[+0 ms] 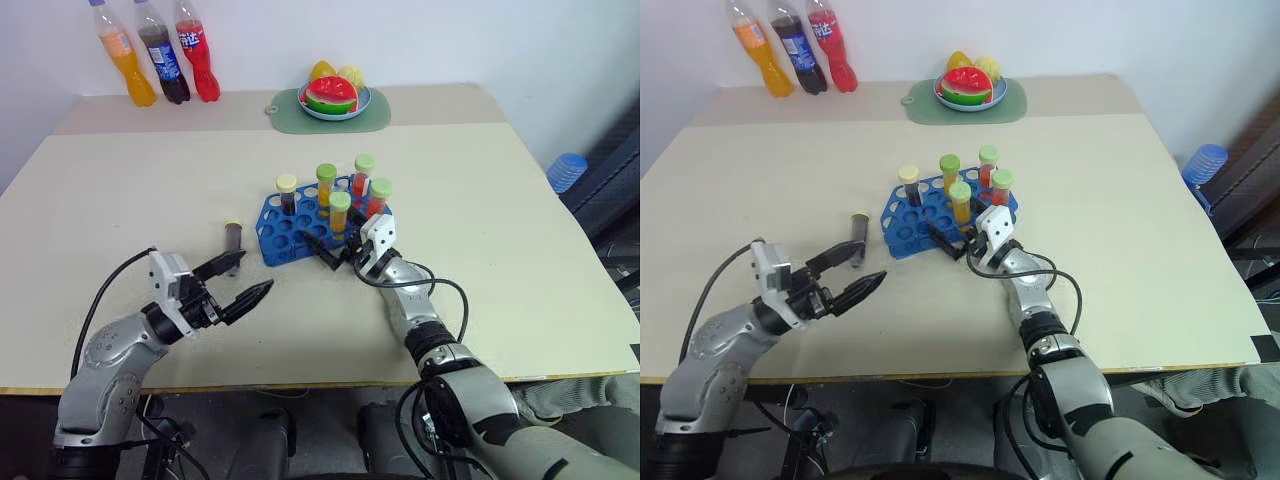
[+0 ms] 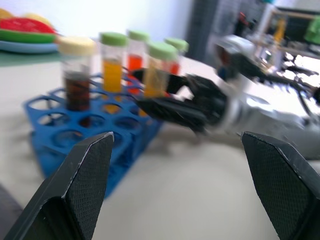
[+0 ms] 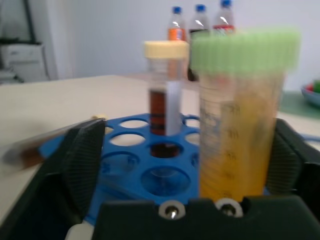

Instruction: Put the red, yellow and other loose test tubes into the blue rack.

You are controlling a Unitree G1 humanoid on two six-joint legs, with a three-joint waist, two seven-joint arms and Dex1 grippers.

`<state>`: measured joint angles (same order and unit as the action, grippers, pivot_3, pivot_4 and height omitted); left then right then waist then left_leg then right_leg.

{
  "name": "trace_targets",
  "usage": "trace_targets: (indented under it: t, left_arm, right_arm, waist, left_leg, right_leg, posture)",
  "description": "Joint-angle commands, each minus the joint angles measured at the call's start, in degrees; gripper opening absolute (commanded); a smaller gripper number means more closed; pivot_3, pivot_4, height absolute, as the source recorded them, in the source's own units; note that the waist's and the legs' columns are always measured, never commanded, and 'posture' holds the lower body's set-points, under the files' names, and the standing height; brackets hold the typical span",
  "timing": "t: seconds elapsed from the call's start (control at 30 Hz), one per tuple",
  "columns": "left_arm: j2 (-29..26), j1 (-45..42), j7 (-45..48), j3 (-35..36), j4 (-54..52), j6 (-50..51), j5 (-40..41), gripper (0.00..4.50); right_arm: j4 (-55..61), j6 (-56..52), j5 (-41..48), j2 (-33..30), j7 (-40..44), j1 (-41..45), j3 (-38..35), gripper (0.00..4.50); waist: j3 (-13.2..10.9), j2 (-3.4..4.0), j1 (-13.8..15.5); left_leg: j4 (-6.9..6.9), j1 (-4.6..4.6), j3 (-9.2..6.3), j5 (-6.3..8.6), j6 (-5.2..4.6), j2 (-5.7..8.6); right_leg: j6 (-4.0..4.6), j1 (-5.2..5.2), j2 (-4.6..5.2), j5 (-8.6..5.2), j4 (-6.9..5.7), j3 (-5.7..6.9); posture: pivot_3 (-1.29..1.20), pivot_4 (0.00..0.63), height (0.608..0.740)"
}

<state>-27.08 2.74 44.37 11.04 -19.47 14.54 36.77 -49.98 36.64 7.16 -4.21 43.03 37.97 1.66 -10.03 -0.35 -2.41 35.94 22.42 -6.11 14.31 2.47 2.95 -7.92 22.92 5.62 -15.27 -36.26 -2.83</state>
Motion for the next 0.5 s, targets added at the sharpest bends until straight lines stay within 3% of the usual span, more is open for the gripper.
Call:
trace_targets:
  t: [0.03,0.13,0.23,0.37,0.43,0.5]
  left_arm:
    - [2.43,-0.79,-11.70,3.00,-4.41,1.47,-3.08,4.24]
    - [3.83,-2.27,-21.84,4.00,-8.00,7.21,-3.98,4.24]
    - [4.25,-6.02,-33.03,6.29,-11.30,19.80,1.73,4.24]
    - [4.98,-21.30,-54.93,12.65,-8.89,52.56,12.88,4.24]
    - [7.31,-29.11,-60.05,15.82,-5.57,61.77,14.63,4.24]
    - [11.36,-37.52,-64.06,19.98,-0.64,73.58,11.43,4.24]
  right_arm:
    - [13.42,-4.35,1.48,-4.81,4.13,-4.56,1.10,4.46]
    - [26.07,-12.12,3.65,-11.32,8.12,-11.03,1.72,4.46]
    - [36.53,-18.82,5.92,-19.38,12.49,-17.16,1.14,4.46]
    - [47.37,-27.28,11.83,-30.84,20.12,-23.55,-1.37,4.46]
    - [51.09,-30.90,14.39,-33.75,21.61,-24.30,-2.15,4.46]
    - [53.49,-33.52,16.17,-35.92,22.93,-24.05,-2.76,4.46]
  waist:
    - [0.01,-0.03,0.23]
    - [0.01,-0.03,0.43]
    - [0.01,-0.05,0.86]
    - [-0.02,-0.08,1.40]
    - [-0.03,-0.17,1.36]
    - [-0.01,-0.23,1.25]
  left_leg:
    - [0.02,0.01,-0.02,0.00,0.00,0.02]
    - [0.04,0.01,-0.04,0.00,-0.01,0.03]
    - [0.09,0.03,-0.04,0.01,-0.01,0.03]
    - [0.18,0.00,-0.11,0.01,-0.02,0.04]
    - [0.23,-0.01,-0.17,0.01,-0.03,0.06]
    - [0.27,-0.01,-0.16,0.02,-0.04,0.07]
  right_leg:
    - [0.00,-0.04,0.02,0.00,0.03,0.00]
    - [-0.01,-0.07,0.02,0.00,0.05,0.01]
    - [-0.01,-0.09,0.02,0.00,0.05,0.01]
    - [-0.03,-0.17,0.01,-0.01,0.00,0.06]
    - [-0.04,-0.24,0.00,-0.01,0.00,0.15]
    - [-0.05,-0.26,0.00,0.00,0.01,0.15]
  posture:
    - [0.00,0.150,0.740]
    - [0.00,0.150,0.740]
    - [0.00,0.150,0.740]
    - [0.00,0.150,0.740]
    - [0.00,0.150,0.740]
    - [0.00,0.150,0.740]
